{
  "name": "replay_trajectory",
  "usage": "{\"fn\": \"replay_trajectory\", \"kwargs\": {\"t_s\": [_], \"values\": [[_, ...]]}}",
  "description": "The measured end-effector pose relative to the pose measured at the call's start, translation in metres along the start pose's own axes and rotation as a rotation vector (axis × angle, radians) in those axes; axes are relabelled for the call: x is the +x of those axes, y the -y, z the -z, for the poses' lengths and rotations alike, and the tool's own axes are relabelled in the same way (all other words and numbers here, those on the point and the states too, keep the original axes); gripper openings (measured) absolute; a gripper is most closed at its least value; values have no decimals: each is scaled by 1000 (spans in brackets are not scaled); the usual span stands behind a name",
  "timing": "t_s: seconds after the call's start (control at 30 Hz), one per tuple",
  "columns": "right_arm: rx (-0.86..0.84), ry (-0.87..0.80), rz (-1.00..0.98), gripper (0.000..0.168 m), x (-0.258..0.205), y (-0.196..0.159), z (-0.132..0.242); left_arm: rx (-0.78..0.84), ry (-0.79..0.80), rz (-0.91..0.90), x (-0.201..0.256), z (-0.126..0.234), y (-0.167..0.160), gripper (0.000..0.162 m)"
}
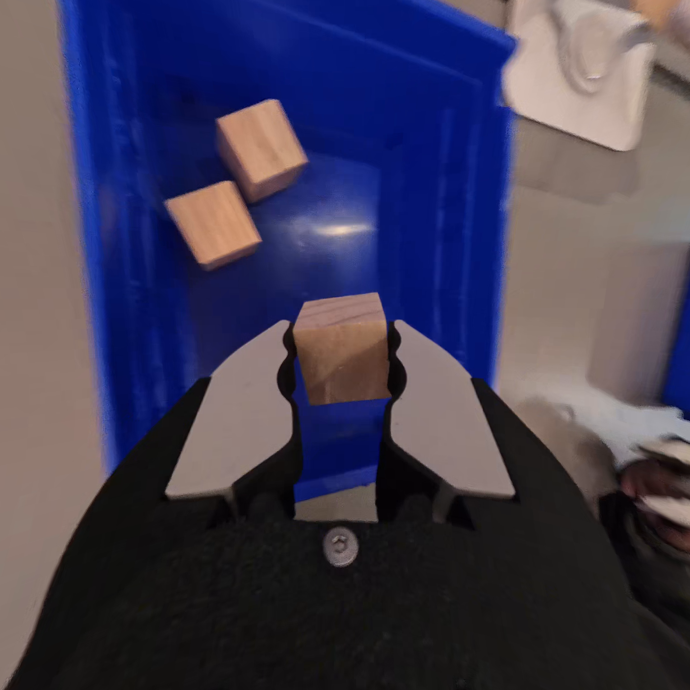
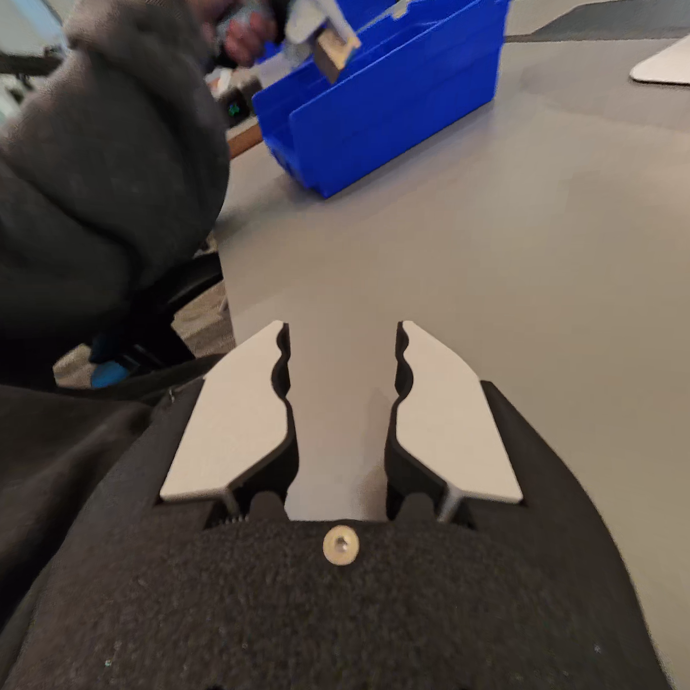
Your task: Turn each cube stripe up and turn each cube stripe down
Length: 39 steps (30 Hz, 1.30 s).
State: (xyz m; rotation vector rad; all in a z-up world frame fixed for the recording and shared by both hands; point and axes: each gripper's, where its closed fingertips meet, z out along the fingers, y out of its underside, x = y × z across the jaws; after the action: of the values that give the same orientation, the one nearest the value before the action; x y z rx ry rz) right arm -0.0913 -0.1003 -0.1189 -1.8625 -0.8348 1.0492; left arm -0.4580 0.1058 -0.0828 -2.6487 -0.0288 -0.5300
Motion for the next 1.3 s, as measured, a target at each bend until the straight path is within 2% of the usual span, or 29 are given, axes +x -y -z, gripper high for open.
{"fn": "replay_trajectory", "kwargs": {"t_s": [0.13, 0.33, 0.43, 0.53, 0.67, 0.87, 0.9, 0.93, 1.03, 1.07, 1.1, 1.13, 1.23, 1.3], "values": [[61, -26, -163, 54, 25, 8, 7, 42, -346, -84, 91, -1, -18, 46], [75, -25, -272, 53, 38, 36, 8, -54, -850, -223, 260, -25, -70, 46], [128, 82, -364, 54, 29, 60, 3, -74, -1101, -158, 323, -24, -85, 46], [233, 251, -553, 58, 21, 87, 0, -74, -1299, -30, 353, -15, -88, 46], [333, 412, -756, 69, 22, 115, -3, -69, -1325, -33, 361, -20, -101, 46], [263, 405, -778, 77, 23, 125, -25, -31, -1249, -94, 358, -27, -105, 46], [245, 418, -776, 67, 20, 125, -29, -40, -1249, -102, 359, -27, -107, 46], [216, 435, -777, 45, 18, 124, -31, -28, -1250, -98, 360, -27, -107, 46], [233, 435, -779, 45, 21, 129, -31, 33, -1208, -132, 354, -25, -105, 48], [240, 425, -766, 45, 22, 129, -29, 63, -1187, -150, 347, -22, -103, 62], [243, 422, -747, 45, 21, 128, -24, 93, -1158, -167, 338, -20, -102, 77], [232, 415, -724, 45, 19, 127, -17, 113, -1130, -195, 328, -17, -104, 80], [245, 267, -543, 45, 21, 132, 32, 112, -1069, -322, 294, -16, -137, 79], [239, 14, -347, 45, 41, 138, 85, 122, -1026, -371, 272, -23, -168, 73]]}}
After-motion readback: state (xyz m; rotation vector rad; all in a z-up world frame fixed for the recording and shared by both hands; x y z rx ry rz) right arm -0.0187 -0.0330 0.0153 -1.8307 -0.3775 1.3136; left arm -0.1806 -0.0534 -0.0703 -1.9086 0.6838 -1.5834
